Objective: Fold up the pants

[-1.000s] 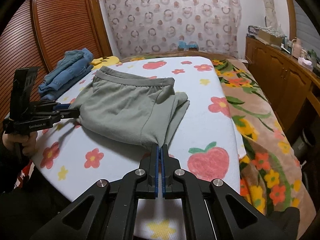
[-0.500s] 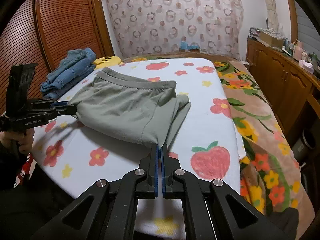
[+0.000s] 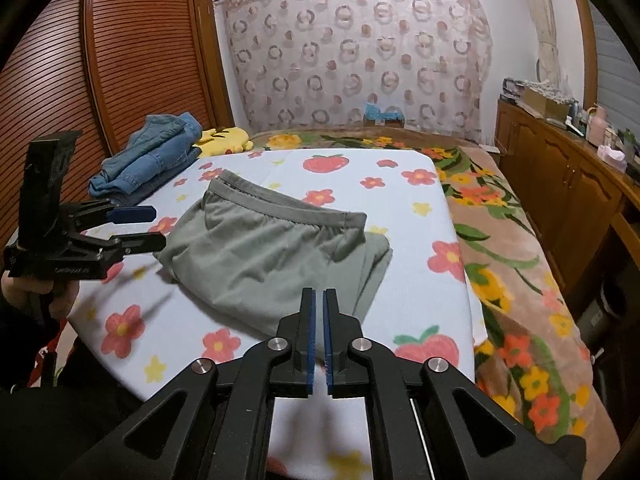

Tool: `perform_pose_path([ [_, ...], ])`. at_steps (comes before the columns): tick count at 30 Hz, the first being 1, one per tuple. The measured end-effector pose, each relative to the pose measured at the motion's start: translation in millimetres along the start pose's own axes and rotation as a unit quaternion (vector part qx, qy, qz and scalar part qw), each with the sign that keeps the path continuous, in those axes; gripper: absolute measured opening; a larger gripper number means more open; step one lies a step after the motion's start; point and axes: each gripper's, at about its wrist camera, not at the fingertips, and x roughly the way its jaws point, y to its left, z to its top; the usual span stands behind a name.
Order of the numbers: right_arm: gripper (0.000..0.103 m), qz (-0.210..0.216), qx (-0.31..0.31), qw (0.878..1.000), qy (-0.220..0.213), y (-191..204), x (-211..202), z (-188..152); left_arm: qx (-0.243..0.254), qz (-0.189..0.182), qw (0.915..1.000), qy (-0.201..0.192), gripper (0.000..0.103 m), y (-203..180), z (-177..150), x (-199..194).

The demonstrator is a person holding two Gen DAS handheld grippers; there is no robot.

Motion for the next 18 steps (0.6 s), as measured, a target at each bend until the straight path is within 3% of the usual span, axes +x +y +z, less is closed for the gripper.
perform_pose_path([
  [2, 0.012, 0.0, -0.005, 1.0, 0.004, 2, 7, 3, -0.003, 0.01, 0.9999, 0.0, 0.076, 1, 1, 3],
  [8, 0.04, 0.003, 0.0, 1.0, 0.008, 0, 28, 11, -0.011, 0.01, 0.9999, -0.001, 0.076, 4, 3, 12],
  [18, 0.059, -0.001, 0.014, 1.0, 0.017, -10, 49, 19, -0.005, 0.002, 1.0, 0.002, 0.076, 5, 12, 22],
])
